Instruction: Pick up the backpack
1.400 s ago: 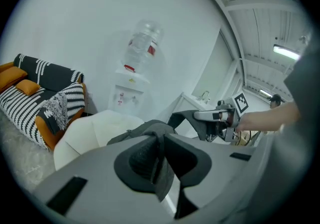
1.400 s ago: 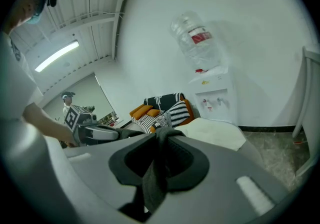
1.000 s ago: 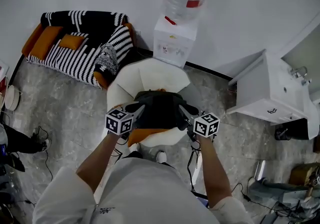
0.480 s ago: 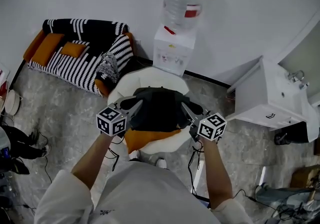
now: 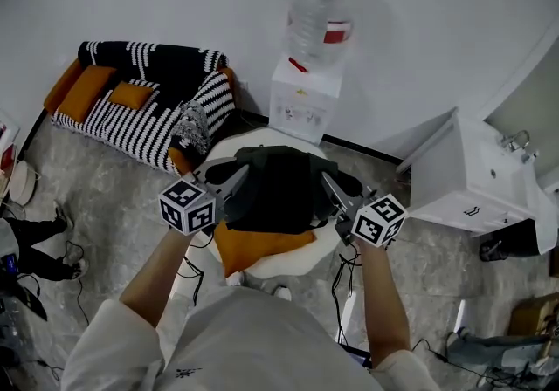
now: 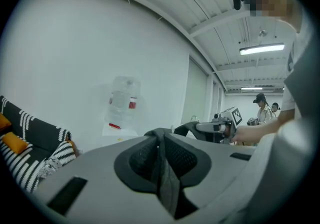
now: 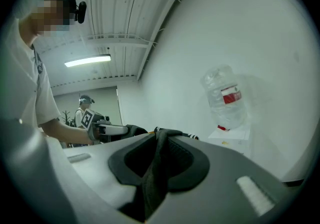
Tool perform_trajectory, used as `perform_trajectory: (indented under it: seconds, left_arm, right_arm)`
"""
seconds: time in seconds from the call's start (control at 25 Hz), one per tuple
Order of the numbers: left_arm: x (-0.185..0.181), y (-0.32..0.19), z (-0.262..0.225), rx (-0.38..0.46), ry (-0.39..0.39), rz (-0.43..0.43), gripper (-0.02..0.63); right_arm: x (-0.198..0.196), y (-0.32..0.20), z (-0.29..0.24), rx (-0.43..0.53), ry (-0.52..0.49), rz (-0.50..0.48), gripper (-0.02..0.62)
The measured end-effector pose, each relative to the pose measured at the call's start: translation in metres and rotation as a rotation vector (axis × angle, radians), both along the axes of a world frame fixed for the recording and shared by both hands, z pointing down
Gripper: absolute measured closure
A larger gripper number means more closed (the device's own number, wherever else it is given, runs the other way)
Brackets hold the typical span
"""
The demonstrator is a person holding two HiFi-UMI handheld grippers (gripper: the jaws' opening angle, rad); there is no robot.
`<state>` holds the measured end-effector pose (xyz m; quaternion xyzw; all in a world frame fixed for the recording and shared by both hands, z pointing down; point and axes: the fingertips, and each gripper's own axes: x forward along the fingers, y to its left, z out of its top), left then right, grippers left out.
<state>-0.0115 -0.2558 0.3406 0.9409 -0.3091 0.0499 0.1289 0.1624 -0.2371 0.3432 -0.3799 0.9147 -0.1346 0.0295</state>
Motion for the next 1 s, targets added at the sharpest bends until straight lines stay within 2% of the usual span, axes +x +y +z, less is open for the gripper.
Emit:
perform_trajectory:
  seconds: [0.6, 1.0]
  left_arm:
    - [-0.001, -0.016, -0.076, 0.160, 0.029, 0.042, 0.568]
    - [-0.002, -0.020, -0.096, 0.209, 0.045, 0.056, 0.568]
  right_arm:
    - [0.000, -0.010, -0.076, 0.136, -0.030, 0.006, 0.537]
    - [0.000, -0.010, -0.096, 0.175, -0.035, 0.009, 0.535]
